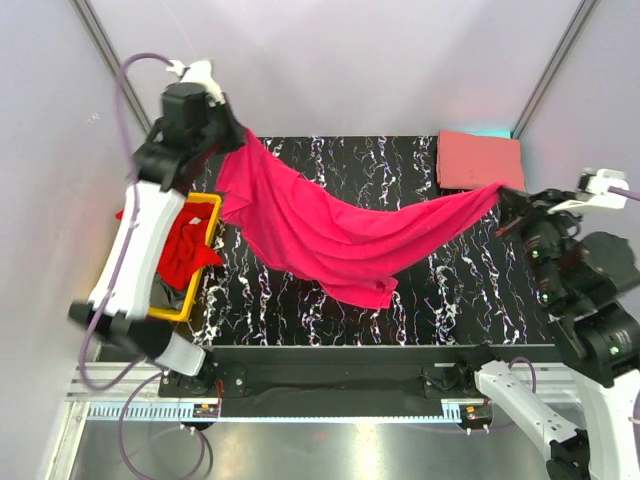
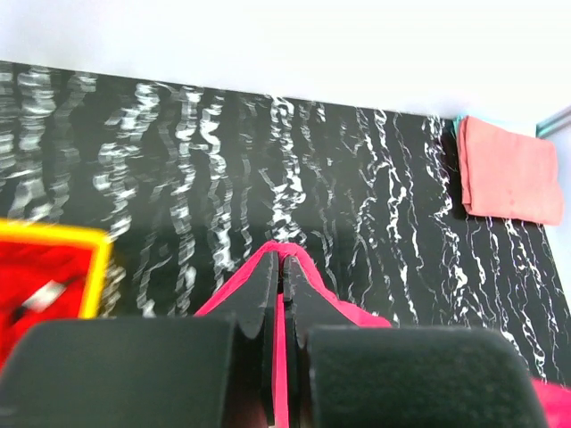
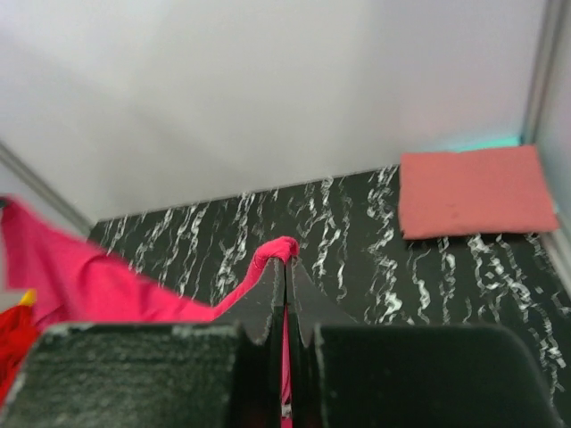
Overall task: Fold and stack the t-shirts
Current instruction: Flatten the tshirt out
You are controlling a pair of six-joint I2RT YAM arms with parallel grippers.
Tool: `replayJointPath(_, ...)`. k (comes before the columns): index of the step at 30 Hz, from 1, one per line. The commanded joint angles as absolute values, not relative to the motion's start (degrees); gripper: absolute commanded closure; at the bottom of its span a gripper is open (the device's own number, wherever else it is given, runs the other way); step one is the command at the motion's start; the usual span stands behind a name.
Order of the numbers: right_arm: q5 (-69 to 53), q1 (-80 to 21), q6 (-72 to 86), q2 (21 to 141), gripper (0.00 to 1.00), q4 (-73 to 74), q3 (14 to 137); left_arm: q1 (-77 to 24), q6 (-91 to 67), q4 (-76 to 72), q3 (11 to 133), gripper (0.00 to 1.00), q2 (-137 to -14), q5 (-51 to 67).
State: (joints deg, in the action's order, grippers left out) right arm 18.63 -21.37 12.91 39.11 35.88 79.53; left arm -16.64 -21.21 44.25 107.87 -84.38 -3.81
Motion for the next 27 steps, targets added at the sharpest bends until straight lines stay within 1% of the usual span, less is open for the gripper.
replayJointPath(1, 12.7, -21.4, 15.9, 39.9, 1.00, 32.4, 75.7, -15.5, -22.3, 32.6, 110.9, 1.00, -93.6, 4.1)
replayJointPath(5, 13.4, -21.4, 17.5, 40.6, 1.00, 32.8, 73.0, -14.5, -25.1, 26.2, 119.5, 1.00, -104.0, 7.1)
replayJointPath(6, 14.6, -21.4, 18.4, 41.0, 1.00, 33.0, 72.5, -14.4, -26.1, 25.7, 123.1, 1.00, -109.0, 7.9)
replayJointPath(8, 15.5, -21.4, 18.9, 41.3, 1.00, 33.3, 71.9, -14.3, -26.7, 25.0, 127.3, 1.00, -114.8, 11.2)
replayJointPath(9, 16.3, -21.4, 19.2, 41.7, 1.00, 33.5, 71.3, -14.2, -27.2, 25.3, 129.6, 1.00, -120.0, 12.2)
replayJointPath(10, 16.6, -21.4, 19.2, 41.7, 1.00, 33.6, 71.2, -14.2, -27.2, 25.5, 134.1, 0.98, -122.2, 13.3)
replayJointPath(12, 17.7, -21.4, 19.0, 42.4, 1.00, 34.3, 71.0, -14.2, -26.5, 25.1, 137.9, 0.93, -125.4, 14.6)
replayJointPath(13, 18.0, -21.4, 18.7, 42.6, 1.00, 34.5, 71.0, -14.2, -26.3, 24.3, 137.6, 0.88, -125.2, 13.9)
replayJointPath(15, 19.6, -21.4, 18.4, 43.2, 1.00, 35.0, 71.1, -14.2, -25.4, 19.9, 134.6, 0.82, -123.2, 11.6)
replayJointPath(16, 20.1, -21.4, 18.4, 43.3, 1.00, 35.2, 71.2, -14.2, -25.3, 17.8, 133.3, 0.77, -122.4, 11.8)
replayJointPath(17, 20.3, -21.4, 18.4, 43.5, 1.00, 35.3, 71.1, -14.2, -25.3, 15.1, 132.3, 0.59, -121.9, 13.4)
replayJointPath(18, 21.0, -21.4, 18.6, 43.8, 1.00, 35.3, 71.0, -14.2, -25.3, 15.2, 132.2, 0.47, -121.6, 14.1)
replayJointPath(19, 21.4, -21.4, 18.9, 43.9, 1.00, 35.4, 71.0, -14.2, -25.2, 16.2, 132.4, 0.40, -121.5, 14.8)
replayJointPath(20, 22.0, -21.4, 19.4, 44.2, 1.00, 35.8, 70.9, -14.3, -24.7, 19.3, 132.3, 0.37, -121.0, 16.0)
replayJointPath(22, 22.9, -21.4, 20.0, 44.6, 1.00, 36.1, 71.1, -14.9, -23.7, 22.1, 127.6, 0.37, -117.1, 16.4)
replayJointPath(23, 24.2, -21.4, 20.5, 45.0, 1.00, 36.4, 71.2, -16.2, -22.7, 23.7, 124.3, 0.40, -114.8, 15.8)
replayJointPath(24, 24.9, -21.4, 21.3, 45.3, 1.00, 36.8, 71.5, -17.5, -19.4, 24.4, 116.4, 0.41, -109.5, 14.3)
replayJointPath(25, 25.6, -21.4, 21.5, 45.5, 1.00, 37.1, 71.5, -19.0, -17.9, 25.1, 112.1, 0.42, -106.6, 11.1)
replayJointPath(26, 26.6, -21.4, 22.1, 45.5, 1.00, 37.4, 71.6, -22.5, -17.1, 26.7, 107.6, 0.43, -103.8, 2.7)
replayJointPath(27, 27.2, -21.4, 22.2, 45.6, 1.00, 37.5, 71.7, -24.1, -17.9, 27.9, 99.9, 0.46, -99.1, 0.2)
